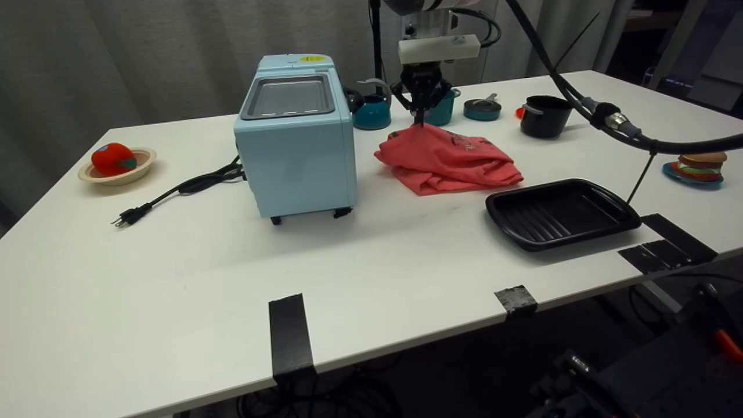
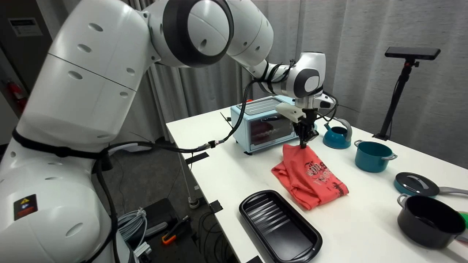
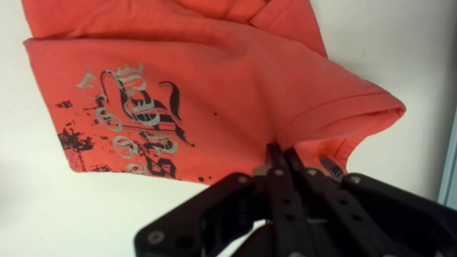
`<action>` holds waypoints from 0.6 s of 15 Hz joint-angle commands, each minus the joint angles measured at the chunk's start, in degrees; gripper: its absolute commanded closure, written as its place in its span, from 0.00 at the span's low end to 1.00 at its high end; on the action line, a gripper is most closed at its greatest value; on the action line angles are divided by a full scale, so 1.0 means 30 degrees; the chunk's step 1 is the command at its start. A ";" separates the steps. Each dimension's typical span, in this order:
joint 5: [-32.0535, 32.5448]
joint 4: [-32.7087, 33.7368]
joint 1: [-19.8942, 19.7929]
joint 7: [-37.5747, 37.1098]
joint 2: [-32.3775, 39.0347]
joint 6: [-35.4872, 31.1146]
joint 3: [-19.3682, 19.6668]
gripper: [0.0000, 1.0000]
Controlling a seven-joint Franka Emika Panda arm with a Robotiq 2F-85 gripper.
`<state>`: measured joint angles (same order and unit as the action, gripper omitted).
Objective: Unfold the orange shirt
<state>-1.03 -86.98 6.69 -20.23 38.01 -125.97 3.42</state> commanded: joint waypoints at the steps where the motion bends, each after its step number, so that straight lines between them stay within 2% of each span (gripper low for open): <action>1: -0.0915 -0.2191 -0.1007 0.0773 -0.2305 -0.0220 -0.0309 0.99; 9: -0.2560 -0.5263 -0.3491 0.1353 -0.5080 -0.0637 0.0402 0.99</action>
<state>-5.98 -97.95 -1.05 -17.77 26.90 -126.10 3.98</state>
